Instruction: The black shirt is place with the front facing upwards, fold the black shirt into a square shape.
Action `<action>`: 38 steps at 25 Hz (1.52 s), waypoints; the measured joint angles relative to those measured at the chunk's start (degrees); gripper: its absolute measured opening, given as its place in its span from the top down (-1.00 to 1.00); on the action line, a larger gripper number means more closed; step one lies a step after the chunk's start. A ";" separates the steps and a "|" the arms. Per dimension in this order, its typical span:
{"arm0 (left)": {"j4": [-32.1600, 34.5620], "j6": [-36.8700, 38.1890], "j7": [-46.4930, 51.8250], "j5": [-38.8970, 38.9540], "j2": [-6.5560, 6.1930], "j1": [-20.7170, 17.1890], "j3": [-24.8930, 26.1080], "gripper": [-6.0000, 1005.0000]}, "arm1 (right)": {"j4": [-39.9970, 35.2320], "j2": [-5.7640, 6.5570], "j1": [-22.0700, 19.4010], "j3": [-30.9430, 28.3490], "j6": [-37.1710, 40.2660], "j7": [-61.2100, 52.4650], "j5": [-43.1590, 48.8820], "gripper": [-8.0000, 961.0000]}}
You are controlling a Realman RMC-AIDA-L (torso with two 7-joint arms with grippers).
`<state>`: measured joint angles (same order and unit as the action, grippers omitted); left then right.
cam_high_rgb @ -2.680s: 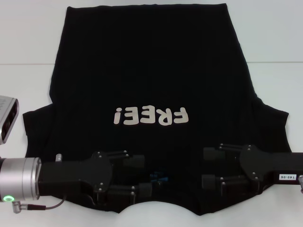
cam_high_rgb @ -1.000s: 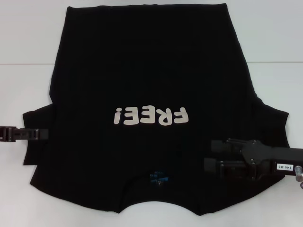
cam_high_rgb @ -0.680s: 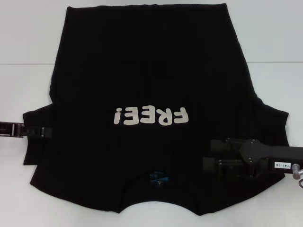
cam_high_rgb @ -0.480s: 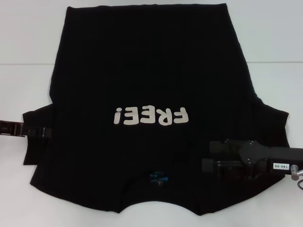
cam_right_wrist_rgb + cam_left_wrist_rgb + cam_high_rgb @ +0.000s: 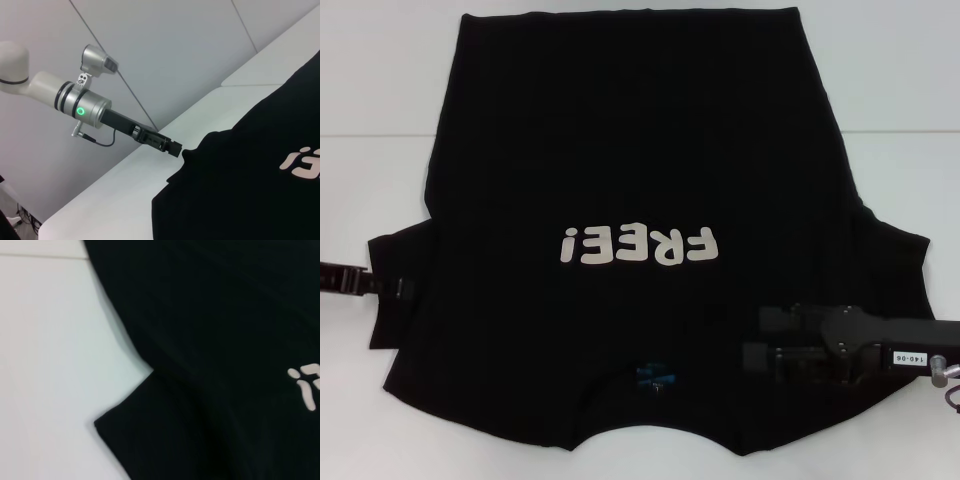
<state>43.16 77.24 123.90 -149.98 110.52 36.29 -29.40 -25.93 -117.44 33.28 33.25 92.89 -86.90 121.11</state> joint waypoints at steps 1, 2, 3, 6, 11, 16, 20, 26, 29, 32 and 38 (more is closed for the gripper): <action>-0.38 -0.49 0.05 -0.17 0.06 -0.06 -0.03 -0.57 | 0.00 -0.02 -0.04 0.01 0.00 0.00 0.00 -0.93; -0.73 -0.85 0.03 -0.17 0.07 -0.09 -0.03 -0.57 | 0.00 -0.04 -0.10 0.00 0.00 -0.01 0.00 -0.93; -1.13 -1.23 -0.02 -0.17 0.07 -0.10 -0.04 -0.57 | 0.00 -0.05 -0.13 0.01 0.00 -0.01 0.00 -0.93; -1.75 -2.49 -0.19 -0.19 0.08 -0.01 -0.10 -0.57 | 0.00 -0.08 -0.13 0.01 0.00 -0.03 0.00 -0.93; -2.81 -4.17 -0.07 -0.23 0.20 0.33 -1.50 -0.56 | 0.00 -0.28 -0.07 0.06 0.00 -0.03 0.00 -0.93; -4.65 -5.84 -0.30 -0.30 -0.08 0.79 -2.23 -0.56 | 0.00 -0.42 0.01 0.15 0.00 -0.03 0.00 -0.93; -4.87 -6.50 -0.35 -0.32 -0.10 0.95 -2.76 -0.56 | 0.00 -0.42 -0.05 0.15 -0.02 -0.03 0.00 -0.93; -5.62 -6.68 -0.35 -0.32 0.04 1.45 -3.49 -0.55 | 0.00 -0.53 -0.11 0.15 -0.10 -0.03 0.00 -0.93; -6.62 -7.15 -0.34 -0.32 -0.07 1.88 -3.62 -0.55 | 0.00 -0.53 -0.16 0.15 -0.11 -0.03 0.00 -0.93; -6.94 -7.51 -0.34 -0.32 -0.10 2.03 -3.64 -0.55 | 0.00 -0.52 -0.16 0.15 -0.17 0.03 0.00 -0.93; -6.96 -7.58 -0.33 -0.31 -0.04 2.08 -3.64 -0.54 | 0.00 -0.50 -0.21 0.15 -0.26 0.12 0.00 -0.93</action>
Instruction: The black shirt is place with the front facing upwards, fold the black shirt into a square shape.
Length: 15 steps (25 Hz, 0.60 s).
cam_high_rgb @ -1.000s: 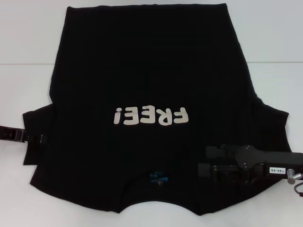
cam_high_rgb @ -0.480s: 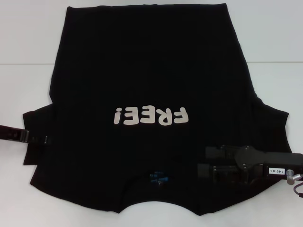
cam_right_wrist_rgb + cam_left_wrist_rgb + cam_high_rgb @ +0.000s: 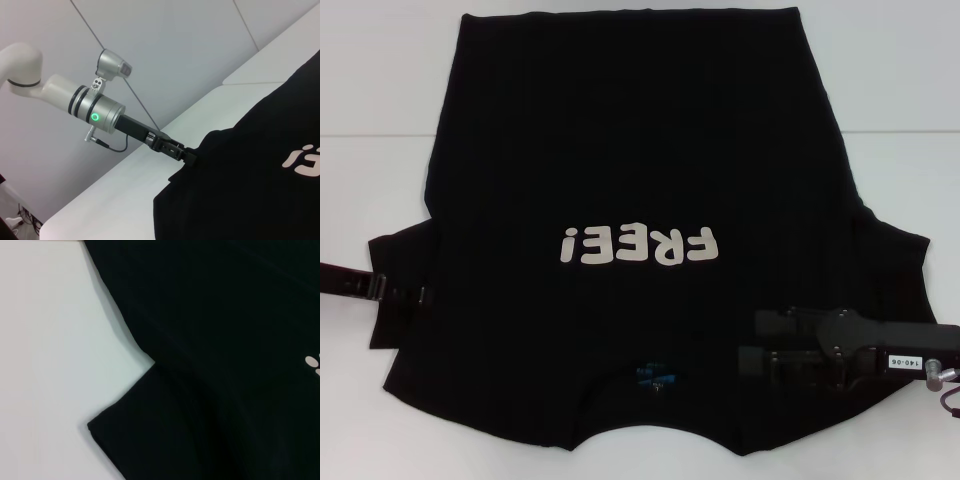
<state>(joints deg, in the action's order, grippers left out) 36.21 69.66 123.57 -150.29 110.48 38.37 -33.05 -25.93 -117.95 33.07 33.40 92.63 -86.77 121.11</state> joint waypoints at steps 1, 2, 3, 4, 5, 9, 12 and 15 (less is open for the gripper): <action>0.00 -0.08 0.00 0.02 0.05 0.00 0.00 -0.54 | 0.00 0.00 -0.01 0.00 0.00 0.04 0.00 -0.93; 0.00 -0.35 0.03 0.10 0.11 0.00 0.00 -0.54 | 0.00 0.00 -0.01 0.00 0.00 0.04 0.00 -0.93; 0.00 -0.60 0.06 0.19 0.15 0.00 0.00 -0.54 | 0.00 -0.03 -0.02 0.00 0.00 0.10 0.00 -0.93; -0.02 -1.03 0.09 0.29 0.22 0.00 0.02 -0.54 | 0.00 -0.05 -0.03 0.00 0.00 0.13 0.00 -0.93; -0.03 -1.36 0.09 0.37 0.28 -0.01 0.05 -0.54 | 0.00 -0.08 -0.06 0.00 0.00 0.16 0.00 -0.93; -0.52 -4.01 0.10 0.19 0.65 0.00 -0.37 -0.54 | 0.00 -0.19 -0.27 -0.08 -0.03 0.20 0.00 -0.93; -1.31 -5.41 0.08 0.09 0.80 0.29 -0.96 -0.47 | 0.00 -0.26 -0.38 -0.13 -0.34 0.20 0.00 -0.93; -1.53 -5.81 0.07 0.07 0.84 0.43 -1.07 -0.27 | 0.00 -0.27 -0.38 -0.04 -0.60 0.16 0.00 -0.93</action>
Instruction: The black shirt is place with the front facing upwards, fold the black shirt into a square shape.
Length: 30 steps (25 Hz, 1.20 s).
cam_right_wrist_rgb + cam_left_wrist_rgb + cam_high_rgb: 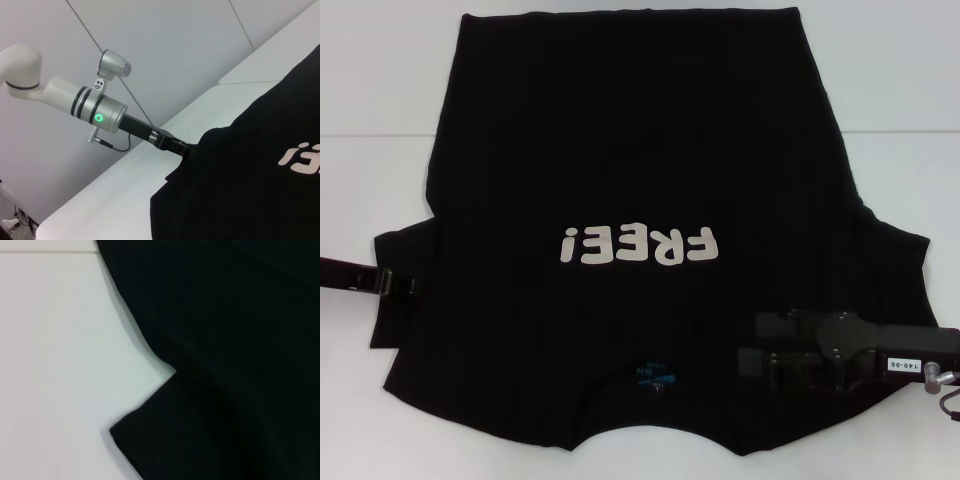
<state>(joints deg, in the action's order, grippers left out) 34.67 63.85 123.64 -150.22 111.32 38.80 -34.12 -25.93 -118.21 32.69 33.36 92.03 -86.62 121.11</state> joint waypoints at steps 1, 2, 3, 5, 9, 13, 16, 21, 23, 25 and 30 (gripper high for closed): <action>-0.01 -0.01 0.00 -0.01 0.01 0.00 -0.01 -0.20 | 0.00 -0.02 0.00 0.01 -0.01 -0.02 0.00 -0.93; -0.02 -0.01 0.00 -0.01 0.01 0.00 -0.01 -0.14 | 0.00 -0.04 0.00 0.01 -0.01 -0.04 0.00 -0.93; -0.02 -0.03 -0.01 -0.02 0.02 0.01 -0.01 -0.04 | 0.00 -0.07 0.00 0.02 -0.01 -0.06 0.00 -0.93; -0.02 -0.03 -0.02 -0.02 0.03 0.01 -0.01 0.15 | 0.00 -0.10 0.00 0.04 -0.01 -0.07 0.00 -0.93; 0.29 -0.05 -0.04 0.23 0.03 -0.05 0.02 0.64 | 0.00 -0.10 0.00 0.04 -0.01 -0.01 0.00 -0.93; 0.37 -0.09 -0.06 0.28 0.04 -0.05 0.02 0.88 | 0.00 -0.09 0.00 0.04 -0.02 0.03 0.00 -0.93; 0.44 -0.12 -0.07 0.27 0.04 0.03 0.02 0.94 | 0.00 -0.09 0.00 0.04 -0.04 0.04 0.00 -0.93; 2.00 -0.04 0.13 0.02 0.04 -0.11 0.10 0.94 | 0.00 -0.09 0.00 -0.27 -0.12 0.12 0.00 -0.93; 3.85 0.59 0.55 0.04 -0.01 -0.49 0.35 0.94 | 0.00 -0.05 -0.03 -0.43 -0.13 0.13 -0.05 -0.93; 5.67 1.73 1.18 0.16 -0.26 -0.86 0.54 0.94 | 0.00 0.08 -0.12 -0.57 -0.14 0.16 -0.17 -0.93; 9.97 4.59 3.14 0.00 -0.81 -1.62 0.74 0.94 | 0.00 0.20 -0.24 -0.61 -0.19 0.26 -0.32 -0.93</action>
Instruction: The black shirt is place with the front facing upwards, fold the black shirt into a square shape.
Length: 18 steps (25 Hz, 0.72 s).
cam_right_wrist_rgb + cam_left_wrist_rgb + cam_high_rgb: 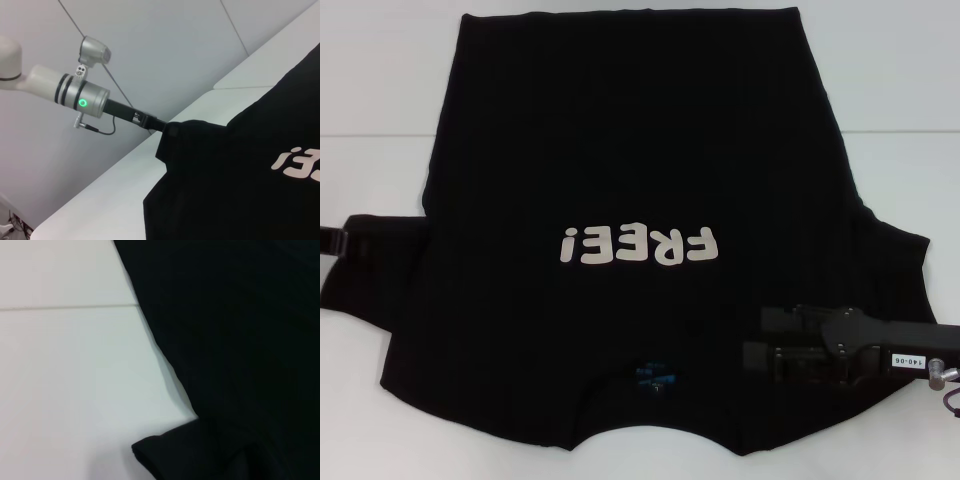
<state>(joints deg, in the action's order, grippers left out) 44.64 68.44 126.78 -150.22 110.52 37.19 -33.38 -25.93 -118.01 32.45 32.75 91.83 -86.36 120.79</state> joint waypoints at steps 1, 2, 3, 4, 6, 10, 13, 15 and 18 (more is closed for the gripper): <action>0.99 0.59 0.29 -0.01 -0.08 -0.19 0.03 0.94 | 0.00 -0.01 -0.01 0.00 -0.04 0.02 -0.01 -0.93; 1.45 0.88 0.44 -0.02 -0.16 -0.24 0.04 0.94 | 0.00 -0.04 -0.01 0.00 -0.11 0.03 -0.01 -0.93; 1.85 1.19 0.59 -0.02 -0.26 -0.27 0.04 0.94 | 0.00 -0.07 -0.02 0.00 -0.14 0.04 -0.02 -0.93; 2.29 1.73 0.84 -0.03 -0.46 -0.31 0.05 0.94 | 0.00 -0.07 -0.02 0.00 -0.18 0.04 -0.03 -0.93; 2.96 2.94 1.46 -0.04 -0.79 -0.31 0.07 0.94 | 0.00 -0.08 -0.04 -0.04 -0.25 0.07 -0.04 -0.93; 5.59 5.55 2.57 0.00 -0.86 -0.28 0.08 0.93 | -0.23 -0.11 -0.34 -0.06 -0.28 0.27 -0.04 -0.93; 7.07 7.78 3.58 0.27 -0.76 -0.06 0.07 0.94 | -0.27 -0.08 -0.57 -0.17 -0.29 0.76 -0.09 -0.93; 7.68 9.26 4.28 0.44 -0.74 0.41 0.07 0.94 | -0.20 -0.04 -0.67 -0.27 -0.29 1.01 -0.13 -0.93; 8.33 11.17 5.34 0.53 -0.50 1.13 0.07 0.93 | -0.10 0.03 -0.95 -0.32 -0.29 1.38 -0.14 -0.93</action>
<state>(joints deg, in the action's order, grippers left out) 52.97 79.62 132.12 -149.68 110.01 38.32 -33.31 -26.02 -117.99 31.50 32.43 91.55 -84.98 120.65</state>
